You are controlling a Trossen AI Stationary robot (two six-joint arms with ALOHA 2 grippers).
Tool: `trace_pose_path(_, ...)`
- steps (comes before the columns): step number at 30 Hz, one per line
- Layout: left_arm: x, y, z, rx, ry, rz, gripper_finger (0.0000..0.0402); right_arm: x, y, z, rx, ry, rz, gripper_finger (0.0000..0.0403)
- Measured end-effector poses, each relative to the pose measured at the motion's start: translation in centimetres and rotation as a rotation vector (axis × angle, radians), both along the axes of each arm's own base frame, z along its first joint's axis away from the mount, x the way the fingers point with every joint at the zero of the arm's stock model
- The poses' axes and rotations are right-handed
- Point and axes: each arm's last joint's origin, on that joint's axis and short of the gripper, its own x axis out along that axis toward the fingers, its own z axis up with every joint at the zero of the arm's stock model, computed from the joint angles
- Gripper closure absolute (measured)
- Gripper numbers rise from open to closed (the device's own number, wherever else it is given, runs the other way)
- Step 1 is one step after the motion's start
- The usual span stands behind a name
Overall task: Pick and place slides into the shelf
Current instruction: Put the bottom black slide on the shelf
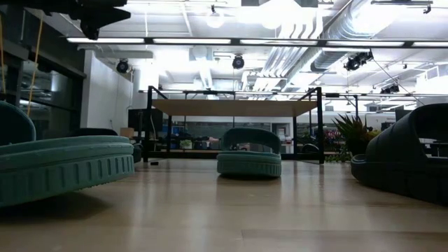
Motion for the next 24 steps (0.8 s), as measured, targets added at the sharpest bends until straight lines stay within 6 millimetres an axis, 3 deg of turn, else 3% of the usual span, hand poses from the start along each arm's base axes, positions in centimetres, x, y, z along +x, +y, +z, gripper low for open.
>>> trace_pose_path(12,-0.2,0.1,0.4,0.02,-0.003,0.059,0.0238,1.7,4.4,-1.7,0.114,0.212,-0.097,0.0215)
trace_pose_path(24,-0.2,0.1,-0.4,-0.062,0.049,0.061,0.0238,2.9,7.0,-4.1,0.242,0.399,-0.241,0.0215)
